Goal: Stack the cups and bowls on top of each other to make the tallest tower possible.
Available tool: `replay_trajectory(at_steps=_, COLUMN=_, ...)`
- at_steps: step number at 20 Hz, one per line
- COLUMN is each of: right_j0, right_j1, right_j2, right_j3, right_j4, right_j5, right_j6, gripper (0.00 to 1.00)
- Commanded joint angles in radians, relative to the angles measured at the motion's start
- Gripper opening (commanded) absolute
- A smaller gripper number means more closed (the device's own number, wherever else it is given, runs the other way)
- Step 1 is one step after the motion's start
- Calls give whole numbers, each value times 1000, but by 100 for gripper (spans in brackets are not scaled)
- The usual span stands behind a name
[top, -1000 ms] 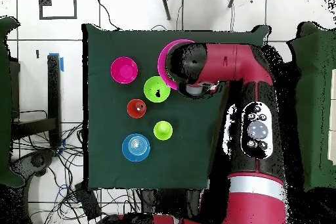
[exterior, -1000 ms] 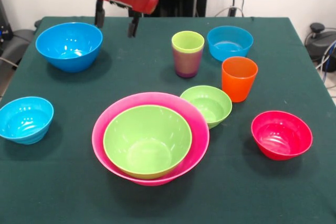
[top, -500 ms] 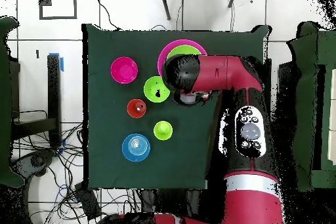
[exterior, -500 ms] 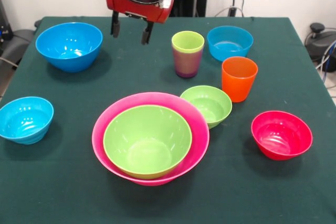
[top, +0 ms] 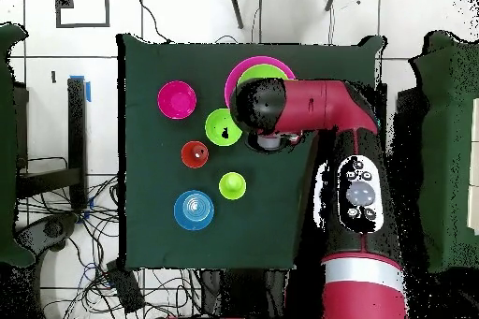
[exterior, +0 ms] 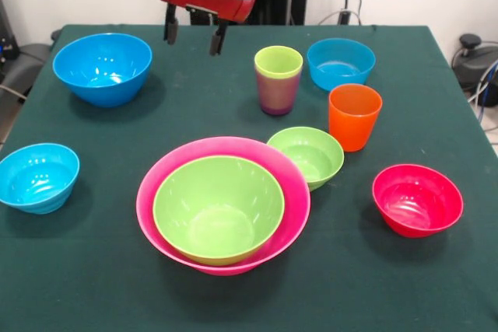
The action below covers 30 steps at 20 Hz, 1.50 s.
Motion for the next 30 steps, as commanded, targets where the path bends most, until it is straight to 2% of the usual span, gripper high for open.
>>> replay_trajectory(at_steps=1, right_j0=-39, right_j1=49, right_j2=115, right_j3=-45, right_j4=-29, right_j5=101, right_j6=-238, gripper=100)
replay_trajectory(at_steps=4, right_j0=-45, right_j1=84, right_j2=132, right_j3=-75, right_j4=-34, right_j5=104, right_j6=-246, gripper=100)
replay_trajectory(at_steps=8, right_j0=-42, right_j1=137, right_j2=156, right_j3=-155, right_j4=-44, right_j5=159, right_j6=-270, gripper=100)
replay_trajectory(at_steps=11, right_j0=-46, right_j1=159, right_j2=174, right_j3=-170, right_j4=-52, right_j5=151, right_j6=-300, gripper=100)
replay_trajectory(at_steps=17, right_j0=-67, right_j1=147, right_j2=208, right_j3=-136, right_j4=-64, right_j5=132, right_j6=-362, gripper=100)
replay_trajectory(at_steps=21, right_j0=-68, right_j1=148, right_j2=231, right_j3=-154, right_j4=-83, right_j5=178, right_j6=-416, gripper=100)
replay_trajectory(at_steps=27, right_j0=-57, right_j1=155, right_j2=246, right_j3=-201, right_j4=-95, right_j5=265, right_j6=-444, gripper=100)
replay_trajectory(at_steps=30, right_j0=-63, right_j1=158, right_j2=264, right_j3=-202, right_j4=-97, right_j5=268, right_j6=-490, gripper=100)
